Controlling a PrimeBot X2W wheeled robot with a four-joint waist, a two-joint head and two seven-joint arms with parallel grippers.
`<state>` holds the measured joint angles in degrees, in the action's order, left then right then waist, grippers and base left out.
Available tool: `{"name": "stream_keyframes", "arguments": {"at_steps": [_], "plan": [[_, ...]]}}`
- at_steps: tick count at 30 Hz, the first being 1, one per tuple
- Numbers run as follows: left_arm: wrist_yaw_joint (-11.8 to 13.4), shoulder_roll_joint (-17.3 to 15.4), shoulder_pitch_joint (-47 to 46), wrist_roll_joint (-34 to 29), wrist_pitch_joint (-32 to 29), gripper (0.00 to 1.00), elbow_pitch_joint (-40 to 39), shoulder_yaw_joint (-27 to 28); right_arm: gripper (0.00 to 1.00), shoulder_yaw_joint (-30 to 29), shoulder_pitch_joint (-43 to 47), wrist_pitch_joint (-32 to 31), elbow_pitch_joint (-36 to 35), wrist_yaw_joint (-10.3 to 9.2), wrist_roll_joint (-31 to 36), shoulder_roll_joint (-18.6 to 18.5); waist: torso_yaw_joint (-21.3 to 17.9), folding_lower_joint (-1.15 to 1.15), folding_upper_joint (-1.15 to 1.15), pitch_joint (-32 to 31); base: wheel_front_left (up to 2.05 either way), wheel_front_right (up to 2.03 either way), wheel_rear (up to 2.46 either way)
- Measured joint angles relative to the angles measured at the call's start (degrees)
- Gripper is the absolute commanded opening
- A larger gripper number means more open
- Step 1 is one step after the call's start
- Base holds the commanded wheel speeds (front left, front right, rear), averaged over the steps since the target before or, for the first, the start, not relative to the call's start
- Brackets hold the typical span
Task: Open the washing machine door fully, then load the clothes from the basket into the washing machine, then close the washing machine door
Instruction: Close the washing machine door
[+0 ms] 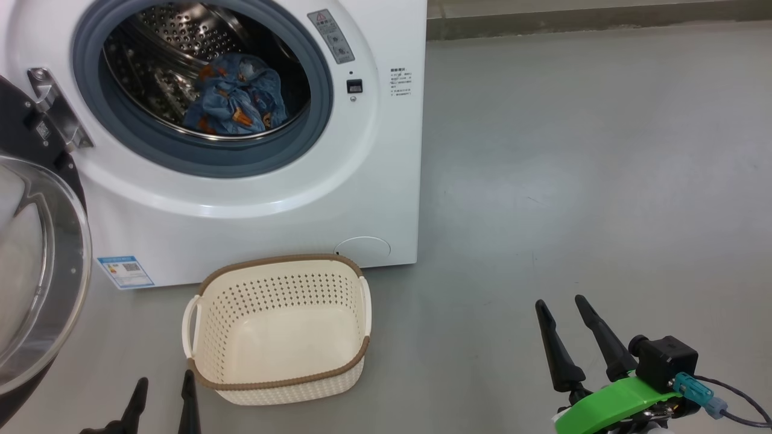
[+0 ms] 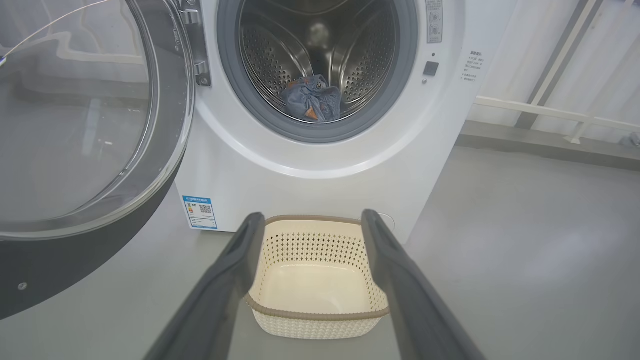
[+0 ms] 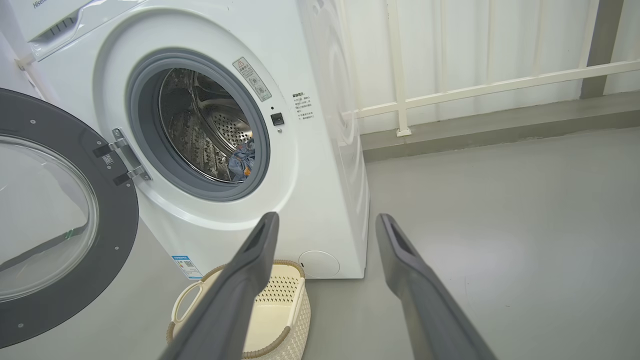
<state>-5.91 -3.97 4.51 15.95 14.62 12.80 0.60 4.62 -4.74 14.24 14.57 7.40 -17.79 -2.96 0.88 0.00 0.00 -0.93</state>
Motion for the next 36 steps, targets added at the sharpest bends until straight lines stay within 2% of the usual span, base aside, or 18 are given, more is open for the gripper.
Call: {"name": "stream_keyframes", "arguments": {"at_steps": [10, 17, 22, 36], "plan": [[-0.45, 0.13, -0.15, -0.36, 0.00, 1.00, 0.30, -0.05, 1.00, -0.04, 0.00, 0.00, 0.00, 0.00, 0.00, -0.01, 1.12, 0.00, 0.00, -0.02, 0.00, 0.00, 0.00], [-0.49, 0.36, -0.14, -0.63, 0.00, 1.00, 0.29, -0.01, 1.00, 0.27, 0.01, 0.00, 0.00, 0.00, -0.01, 0.00, 4.25, 0.00, 0.00, -0.06, 0.00, 0.00, 0.00], [-0.41, 0.42, -0.13, -0.92, 0.00, 1.00, 0.29, 0.00, 1.00, 0.70, 0.01, 0.00, 0.20, 0.00, -0.59, -0.01, 7.64, 0.00, 0.00, -0.14, 0.00, 0.00, 0.00], [0.65, -0.78, 1.65, -1.68, -0.59, 1.00, -1.56, 0.41, 1.00, 3.61, 0.04, 0.00, 0.86, 0.00, -4.04, -0.04, 21.39, 0.00, 0.00, -1.59, 0.00, 0.00, 0.00]]}}
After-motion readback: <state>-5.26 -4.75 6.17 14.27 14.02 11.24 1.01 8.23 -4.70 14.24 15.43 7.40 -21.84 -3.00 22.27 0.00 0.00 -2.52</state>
